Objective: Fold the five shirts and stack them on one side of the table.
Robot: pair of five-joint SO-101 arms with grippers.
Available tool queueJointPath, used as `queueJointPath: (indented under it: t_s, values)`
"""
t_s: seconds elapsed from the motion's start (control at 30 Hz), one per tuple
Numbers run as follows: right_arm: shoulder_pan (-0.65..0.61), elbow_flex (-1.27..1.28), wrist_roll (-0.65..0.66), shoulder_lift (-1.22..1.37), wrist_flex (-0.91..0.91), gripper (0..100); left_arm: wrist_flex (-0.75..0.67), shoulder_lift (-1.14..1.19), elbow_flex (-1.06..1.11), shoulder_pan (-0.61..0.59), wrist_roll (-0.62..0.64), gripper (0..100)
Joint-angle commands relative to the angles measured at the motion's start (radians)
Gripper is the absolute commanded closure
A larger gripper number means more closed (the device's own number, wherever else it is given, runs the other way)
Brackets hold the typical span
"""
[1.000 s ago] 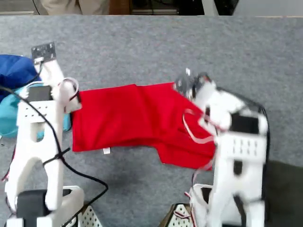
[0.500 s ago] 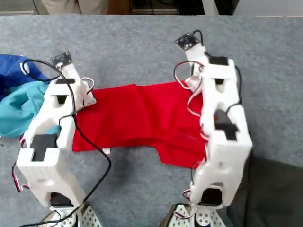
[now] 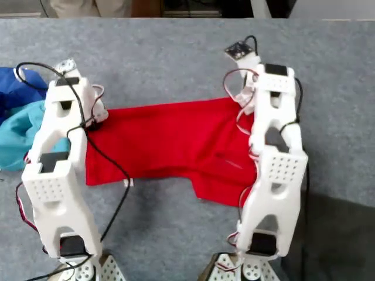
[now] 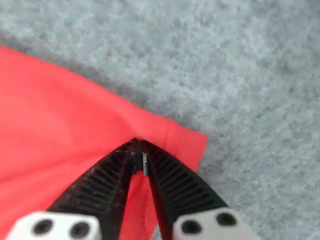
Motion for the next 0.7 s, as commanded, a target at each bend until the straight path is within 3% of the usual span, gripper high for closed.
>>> queueJointPath:
  t_s: [0.0, 0.2, 0.47, 0.67]
  values:
    - [0.027, -0.047, 0.032, -0.025, 0.014, 99.4, 0.060, 0.002, -0.091, -0.026, -0.005, 98]
    - [-0.019, -0.045, 0.051, -0.165, 0.103, 99.4, 0.204, 0.002, -0.293, 0.081, -0.012, 98]
    - [-0.016, -0.041, 0.078, -0.398, 0.256, 99.4, 0.468, -0.015, -0.563, 0.158, -0.198, 98]
    - [-0.048, -0.005, 0.109, -0.512, 0.373, 99.4, 0.552, -0.151, -0.571, 0.163, -0.230, 98]
